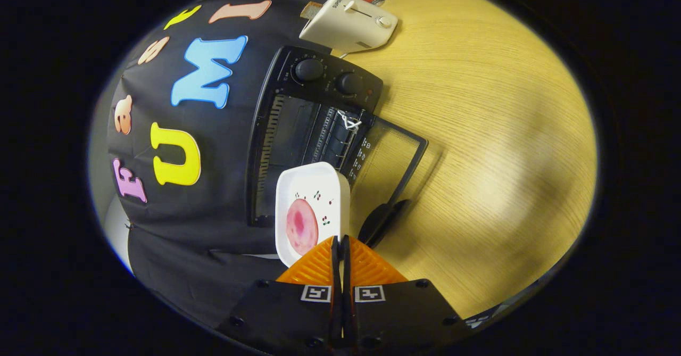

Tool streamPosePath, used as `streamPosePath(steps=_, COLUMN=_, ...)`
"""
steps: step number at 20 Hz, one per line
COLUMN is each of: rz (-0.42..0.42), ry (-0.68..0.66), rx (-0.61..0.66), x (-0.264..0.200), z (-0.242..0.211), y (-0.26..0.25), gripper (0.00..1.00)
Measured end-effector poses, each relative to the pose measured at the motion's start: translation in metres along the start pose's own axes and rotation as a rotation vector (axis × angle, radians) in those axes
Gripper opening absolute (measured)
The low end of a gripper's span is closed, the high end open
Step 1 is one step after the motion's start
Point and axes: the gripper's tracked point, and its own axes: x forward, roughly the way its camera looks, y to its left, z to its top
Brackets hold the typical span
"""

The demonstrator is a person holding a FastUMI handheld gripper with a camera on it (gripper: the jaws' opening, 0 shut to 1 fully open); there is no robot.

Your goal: Open the toaster oven, put the food inside, and close the toaster oven door.

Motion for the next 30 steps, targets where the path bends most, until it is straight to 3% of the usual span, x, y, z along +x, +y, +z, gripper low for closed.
streamPosePath(steps=15, rz=-0.041, ry=-0.208, rx=0.182, x=0.098, z=0.045, y=0.028, gripper=0.02)
streamPosePath(steps=30, rz=-0.031, ry=-0.354, rx=0.263, x=0.142, z=0.063, y=0.053, gripper=0.06)
